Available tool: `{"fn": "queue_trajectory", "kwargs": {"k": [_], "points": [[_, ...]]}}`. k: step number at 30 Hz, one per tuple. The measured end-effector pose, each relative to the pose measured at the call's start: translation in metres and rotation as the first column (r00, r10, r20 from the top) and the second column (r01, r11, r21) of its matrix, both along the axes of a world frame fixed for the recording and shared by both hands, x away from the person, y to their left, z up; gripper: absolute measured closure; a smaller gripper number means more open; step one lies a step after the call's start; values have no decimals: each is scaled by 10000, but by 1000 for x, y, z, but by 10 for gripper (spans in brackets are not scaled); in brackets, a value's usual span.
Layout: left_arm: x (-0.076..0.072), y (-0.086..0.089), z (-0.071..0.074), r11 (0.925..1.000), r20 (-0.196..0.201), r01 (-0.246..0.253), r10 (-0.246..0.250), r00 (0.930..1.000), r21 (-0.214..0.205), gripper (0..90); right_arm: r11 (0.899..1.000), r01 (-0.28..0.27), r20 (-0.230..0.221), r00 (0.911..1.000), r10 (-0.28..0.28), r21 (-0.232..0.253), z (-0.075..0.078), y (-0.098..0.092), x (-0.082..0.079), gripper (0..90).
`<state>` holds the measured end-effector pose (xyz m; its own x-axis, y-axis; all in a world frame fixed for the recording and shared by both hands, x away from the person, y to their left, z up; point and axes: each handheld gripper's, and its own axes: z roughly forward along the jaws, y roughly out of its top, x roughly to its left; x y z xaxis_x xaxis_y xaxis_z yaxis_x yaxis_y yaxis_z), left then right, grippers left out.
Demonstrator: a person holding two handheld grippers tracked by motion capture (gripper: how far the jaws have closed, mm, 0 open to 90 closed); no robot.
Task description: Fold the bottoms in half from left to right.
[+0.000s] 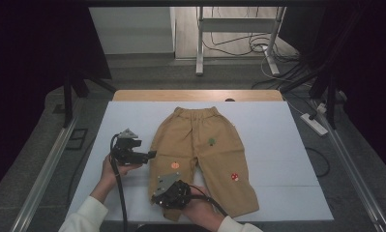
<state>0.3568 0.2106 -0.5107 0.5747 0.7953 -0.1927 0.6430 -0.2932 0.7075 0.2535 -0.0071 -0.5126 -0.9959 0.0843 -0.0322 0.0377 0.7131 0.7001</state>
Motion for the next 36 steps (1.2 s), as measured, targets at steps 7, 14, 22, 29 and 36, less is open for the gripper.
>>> {"fn": "queue_trajectory", "kwargs": {"k": [7, 14, 22, 29, 36], "points": [[20, -7, 0, 10000, -31, -23, 23, 10000, 56, 155, 10000, -2, -38, 10000, 1, -58, 0, 0, 1, 859], [45, -11, -1, 9999, -184, -90, 93, 9998, 133, 174, 10000, -10, -121, 9999, 10, 15, 0, 0, 1, 859], [68, -12, -5, 9996, -401, -169, 178, 9990, 241, 192, 10000, 12, -133, 9999, -12, -11, -1, -1, 1, 859], [83, -19, -8, 9993, -517, -139, 158, 9985, 361, 205, 10000, 14, -183, 9998, -15, -69, -1, -1, 2, 859], [97, -25, -14, 9984, -785, -65, 109, 9969, 560, 260, 9999, -9, -160, 9999, 7, -131, -3, 0, 1, 859]]}}
